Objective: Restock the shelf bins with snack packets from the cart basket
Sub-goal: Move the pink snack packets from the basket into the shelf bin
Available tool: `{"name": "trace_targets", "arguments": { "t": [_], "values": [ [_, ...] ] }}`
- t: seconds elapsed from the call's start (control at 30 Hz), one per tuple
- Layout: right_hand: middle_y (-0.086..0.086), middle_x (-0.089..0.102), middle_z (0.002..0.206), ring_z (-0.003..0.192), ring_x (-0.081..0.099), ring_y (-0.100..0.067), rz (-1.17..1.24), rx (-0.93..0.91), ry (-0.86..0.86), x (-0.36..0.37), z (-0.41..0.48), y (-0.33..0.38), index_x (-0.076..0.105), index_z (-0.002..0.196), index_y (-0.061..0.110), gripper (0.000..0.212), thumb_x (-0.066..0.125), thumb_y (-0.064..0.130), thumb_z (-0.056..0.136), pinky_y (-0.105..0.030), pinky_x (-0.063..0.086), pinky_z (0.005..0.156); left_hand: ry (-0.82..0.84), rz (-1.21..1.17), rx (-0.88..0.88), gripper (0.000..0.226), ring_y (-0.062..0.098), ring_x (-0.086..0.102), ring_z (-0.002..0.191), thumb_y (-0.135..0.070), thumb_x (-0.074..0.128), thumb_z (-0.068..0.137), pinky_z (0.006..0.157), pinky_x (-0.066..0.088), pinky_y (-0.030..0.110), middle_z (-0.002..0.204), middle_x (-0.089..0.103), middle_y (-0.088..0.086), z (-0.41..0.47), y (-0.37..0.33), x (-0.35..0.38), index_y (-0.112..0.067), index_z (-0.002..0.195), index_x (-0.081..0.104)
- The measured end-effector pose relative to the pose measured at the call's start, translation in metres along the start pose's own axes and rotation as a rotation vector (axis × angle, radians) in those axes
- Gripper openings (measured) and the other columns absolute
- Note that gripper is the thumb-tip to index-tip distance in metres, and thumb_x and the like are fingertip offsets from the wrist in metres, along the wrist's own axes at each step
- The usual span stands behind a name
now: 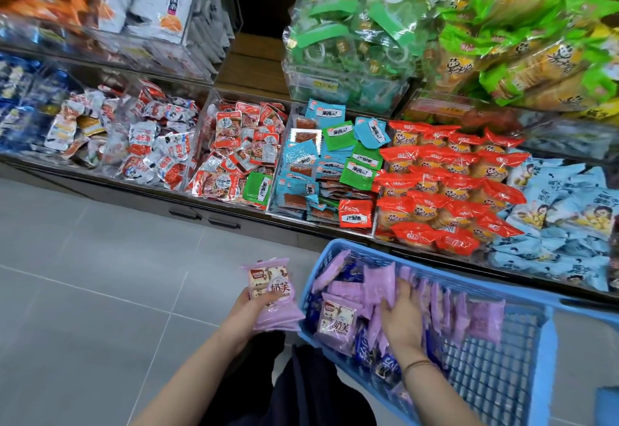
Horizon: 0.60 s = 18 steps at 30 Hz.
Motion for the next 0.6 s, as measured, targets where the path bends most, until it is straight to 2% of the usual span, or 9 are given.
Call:
{"name": "trace_targets", "arguments": {
  "t": [0.07,0.17,0.2,0.3,0.37,0.4,0.47,0.53,0.6],
  "values": [
    [-0.008,0.034,0.148,0.128,0.040,-0.028,-0.176,-0.173,-0.030,0.001,-0.019,-0.004,0.038,0.138,0.015,0.052,0.054,0.011,0.089,-0.040,0.046,0.099,0.025,0.006,0.004,0.038,0.030,0.066,0.088,-0.012,0.065,0.084,0.073,0.049,0.034,0.107,0.069,0.015,0.001,-0.004,0.007,-0.008,0.120,0.053],
    [0.001,0.019,0.156,0.137,0.029,-0.021,-0.388,-0.369,0.070,0.018,-0.037,-0.009,0.024,0.148,0.021,0.073,0.051,-0.002,0.084,-0.035,0.026,0.115,0.049,0.004,0.001,0.039,0.032,0.064,0.092,-0.010,0.063,0.086,0.077,0.048,0.035,0.113,0.067,0.019,0.001,-0.007,0.016,-0.005,0.123,0.052],
    [0.003,0.015,0.157,0.139,0.025,-0.021,-0.421,-0.398,0.114,0.024,-0.042,-0.009,0.023,0.148,0.022,0.072,0.050,-0.001,0.085,-0.035,0.022,0.116,0.062,0.005,-0.003,0.038,0.032,0.064,0.092,-0.009,0.062,0.087,0.076,0.049,0.035,0.114,0.066,0.020,0.001,-0.008,0.019,-0.005,0.123,0.052],
    [0.005,0.017,0.155,0.140,0.021,-0.019,-0.470,-0.487,0.254,0.042,-0.052,-0.007,0.030,0.144,0.026,0.052,0.044,0.032,0.094,-0.034,0.026,0.113,0.086,0.030,-0.008,0.034,0.029,0.065,0.084,-0.007,0.060,0.088,0.067,0.049,0.032,0.112,0.067,0.019,-0.002,-0.005,0.025,-0.006,0.122,0.054],
    [0.005,0.030,0.149,0.135,0.028,-0.018,-0.448,-0.532,0.312,0.051,-0.058,-0.007,0.037,0.139,0.026,0.051,0.039,0.047,0.093,-0.034,0.030,0.109,0.075,0.046,-0.019,0.035,0.030,0.064,0.086,-0.006,0.059,0.088,0.067,0.048,0.032,0.112,0.067,0.020,-0.003,-0.001,0.023,-0.004,0.123,0.053],
    [0.004,0.040,0.142,0.129,0.035,-0.018,-0.368,-0.509,0.300,0.053,-0.059,-0.008,0.041,0.135,0.024,0.047,0.039,0.047,0.094,-0.033,0.034,0.104,0.066,0.053,-0.026,0.037,0.031,0.063,0.089,-0.006,0.059,0.088,0.070,0.048,0.033,0.114,0.066,0.021,-0.002,0.002,0.021,-0.003,0.125,0.051],
    [0.002,0.055,0.120,0.110,0.051,-0.017,-0.054,-0.332,0.221,0.049,-0.058,-0.010,0.049,0.122,0.019,0.031,0.043,0.036,0.097,-0.030,0.043,0.089,0.047,0.061,-0.031,0.041,0.031,0.062,0.093,-0.007,0.061,0.087,0.072,0.046,0.034,0.115,0.065,0.021,-0.002,0.004,0.016,-0.002,0.126,0.050],
    [-0.001,0.059,0.101,0.093,0.056,-0.020,0.275,-0.092,0.108,0.046,-0.053,-0.018,0.050,0.109,0.012,0.016,0.048,0.021,0.097,-0.027,0.045,0.080,0.037,0.059,-0.027,0.042,0.030,0.062,0.091,-0.009,0.062,0.087,0.069,0.047,0.033,0.114,0.066,0.020,-0.003,0.005,0.012,-0.003,0.126,0.050],
    [-0.010,0.056,0.099,0.093,0.056,-0.027,0.416,0.088,0.016,0.046,-0.047,-0.028,0.049,0.101,0.007,0.011,0.054,0.013,0.093,-0.030,0.044,0.077,0.024,0.056,-0.024,0.041,0.029,0.063,0.089,-0.009,0.062,0.087,0.066,0.047,0.031,0.113,0.066,0.019,-0.004,0.007,0.008,-0.004,0.126,0.051]
  ]
}}
Point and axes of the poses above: each hand's wrist, its own z-axis towards the middle knuckle, its own x-axis out of the palm, y = z × x, the point moved 6 cm from there along z, towards the middle knuckle
